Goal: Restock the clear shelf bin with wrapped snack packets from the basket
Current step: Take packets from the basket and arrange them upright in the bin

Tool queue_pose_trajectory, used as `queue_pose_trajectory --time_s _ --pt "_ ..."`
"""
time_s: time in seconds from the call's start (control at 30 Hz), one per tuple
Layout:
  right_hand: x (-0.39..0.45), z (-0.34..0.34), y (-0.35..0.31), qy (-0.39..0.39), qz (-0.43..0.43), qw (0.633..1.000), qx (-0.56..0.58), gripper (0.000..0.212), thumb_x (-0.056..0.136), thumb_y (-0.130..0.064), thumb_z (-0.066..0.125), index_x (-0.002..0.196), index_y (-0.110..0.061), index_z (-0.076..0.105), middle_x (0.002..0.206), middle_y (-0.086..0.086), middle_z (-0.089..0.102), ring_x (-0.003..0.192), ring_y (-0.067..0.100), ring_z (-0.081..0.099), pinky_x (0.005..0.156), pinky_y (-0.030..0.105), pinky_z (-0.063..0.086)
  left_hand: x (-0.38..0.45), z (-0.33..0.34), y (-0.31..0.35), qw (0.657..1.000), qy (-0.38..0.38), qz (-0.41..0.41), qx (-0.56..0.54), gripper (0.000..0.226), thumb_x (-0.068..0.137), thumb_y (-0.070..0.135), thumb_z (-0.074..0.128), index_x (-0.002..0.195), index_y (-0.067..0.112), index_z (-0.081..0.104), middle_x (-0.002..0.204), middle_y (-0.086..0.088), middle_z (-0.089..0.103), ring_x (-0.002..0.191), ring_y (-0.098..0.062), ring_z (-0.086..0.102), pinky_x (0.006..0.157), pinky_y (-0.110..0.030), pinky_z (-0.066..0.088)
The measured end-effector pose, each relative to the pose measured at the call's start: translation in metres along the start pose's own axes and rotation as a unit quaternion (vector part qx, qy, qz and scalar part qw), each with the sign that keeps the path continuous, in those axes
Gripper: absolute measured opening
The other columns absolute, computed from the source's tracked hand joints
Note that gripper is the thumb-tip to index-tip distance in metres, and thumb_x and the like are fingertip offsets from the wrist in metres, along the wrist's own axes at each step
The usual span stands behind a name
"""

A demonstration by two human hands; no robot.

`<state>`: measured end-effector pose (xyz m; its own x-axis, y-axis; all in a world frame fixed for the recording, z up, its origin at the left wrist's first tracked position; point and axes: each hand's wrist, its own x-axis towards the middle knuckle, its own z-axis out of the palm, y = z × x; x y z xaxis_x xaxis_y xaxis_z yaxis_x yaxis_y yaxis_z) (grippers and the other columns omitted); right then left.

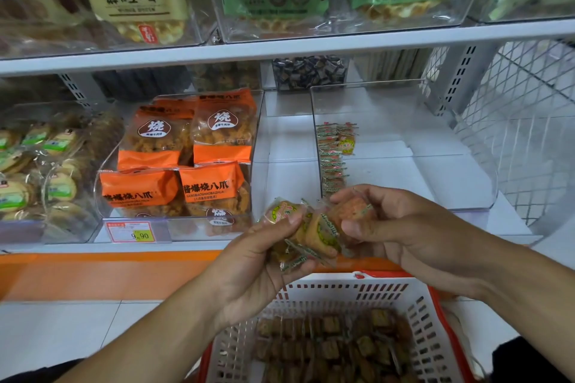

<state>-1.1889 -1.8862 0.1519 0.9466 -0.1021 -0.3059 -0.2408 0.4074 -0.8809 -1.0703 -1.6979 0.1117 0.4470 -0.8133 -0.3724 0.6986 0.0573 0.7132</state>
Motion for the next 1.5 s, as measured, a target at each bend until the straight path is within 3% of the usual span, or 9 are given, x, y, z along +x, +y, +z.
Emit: queue_pose_trajectory --time_s 0.23,0.33,0.43,0.63,0.8,0.9,1.07,1.3,1.5 --pt "0.003 0.002 0.013 0.041 0.014 0.997 -0.069 0.047 0.067 -0.021 0.084 0.112 -0.010 0.073 0.114 0.016 0.074 0.101 0.029 0.073 0.075 0.033 0.061 -0.003 -0.004 -0.003 0.999 -0.014 -0.022 0.019 0.067 0.039 0.029 0.105 0.099 0.012 0.081 0.107 -0.018 0.076 0.092 -0.028 0.077 0.063 -0.036 0.063" --pt "0.002 0.003 0.014 0.084 -0.025 0.984 -0.153 0.040 0.062 -0.030 0.087 0.099 -0.020 0.077 0.100 0.010 0.076 0.081 0.017 0.072 0.057 0.028 0.053 -0.002 -0.002 -0.004 0.999 -0.002 -0.034 0.004 0.053 0.047 0.022 0.102 0.094 0.010 0.082 0.107 -0.018 0.076 0.092 -0.028 0.077 0.063 -0.034 0.063" --pt "0.002 0.004 0.014 0.062 -0.063 0.989 -0.120 0.037 0.065 -0.024 0.087 0.100 -0.017 0.076 0.087 0.013 0.074 0.071 0.022 0.071 0.053 0.028 0.055 -0.001 -0.001 -0.003 0.999 0.015 -0.035 -0.015 0.024 0.063 0.013 0.089 0.086 0.011 0.083 0.101 -0.015 0.077 0.087 -0.024 0.077 0.060 -0.030 0.062" --pt "0.009 -0.001 0.021 0.092 -0.126 0.987 -0.033 0.032 0.088 -0.018 0.066 0.118 -0.025 0.074 0.113 0.011 0.075 0.100 0.025 0.074 0.076 0.032 0.060 0.001 0.003 0.002 0.996 0.037 -0.018 -0.076 0.029 0.059 0.010 0.086 0.087 0.008 0.082 0.098 -0.015 0.077 0.079 -0.022 0.078 0.054 -0.029 0.062" --pt "0.005 0.008 0.035 0.042 -0.148 0.983 -0.097 0.050 0.092 -0.048 0.055 0.138 -0.028 0.061 0.138 -0.008 0.063 0.128 0.011 0.059 0.104 0.031 0.048 -0.001 0.006 0.002 0.998 0.027 -0.013 -0.061 0.037 0.053 0.009 0.097 0.087 0.010 0.083 0.097 -0.014 0.078 0.079 -0.022 0.078 0.054 -0.028 0.061" --pt "0.000 0.013 0.033 0.080 -0.207 0.955 -0.195 0.039 0.096 -0.034 0.056 0.135 -0.032 0.063 0.136 -0.018 0.062 0.127 -0.001 0.057 0.097 0.014 0.048 -0.001 0.005 0.001 0.998 0.021 -0.012 -0.056 0.042 0.048 0.013 0.097 0.087 0.011 0.083 0.097 -0.014 0.078 0.079 -0.022 0.078 0.055 -0.028 0.061" --pt "-0.002 0.015 0.028 0.107 -0.211 0.953 -0.190 0.053 0.085 -0.011 0.075 0.131 -0.031 0.058 0.126 -0.017 0.066 0.110 0.013 0.070 0.094 0.036 0.058 -0.001 0.002 0.001 0.999 0.018 -0.007 -0.044 0.054 0.038 0.011 0.102 0.088 0.010 0.083 0.101 -0.015 0.077 0.084 -0.023 0.078 0.057 -0.028 0.062" --pt "0.003 0.006 0.025 0.113 -0.172 0.970 -0.132 0.076 0.061 -0.024 0.087 0.132 -0.027 0.059 0.123 -0.006 0.072 0.106 0.017 0.073 0.091 0.036 0.058 -0.001 0.005 0.004 0.998 0.013 -0.005 -0.055 0.025 0.059 0.008 0.090 0.082 0.014 0.084 0.096 -0.010 0.079 0.081 -0.019 0.078 0.057 -0.026 0.061" --pt "0.005 0.006 0.027 0.054 -0.118 0.990 -0.050 0.057 0.083 -0.013 0.071 0.135 -0.031 0.058 0.118 0.001 0.074 0.110 0.021 0.071 0.082 0.032 0.061 0.001 0.007 0.002 0.998 0.024 0.016 -0.052 0.023 0.060 0.012 0.078 0.082 0.014 0.083 0.096 -0.010 0.078 0.080 -0.019 0.078 0.057 -0.027 0.061"
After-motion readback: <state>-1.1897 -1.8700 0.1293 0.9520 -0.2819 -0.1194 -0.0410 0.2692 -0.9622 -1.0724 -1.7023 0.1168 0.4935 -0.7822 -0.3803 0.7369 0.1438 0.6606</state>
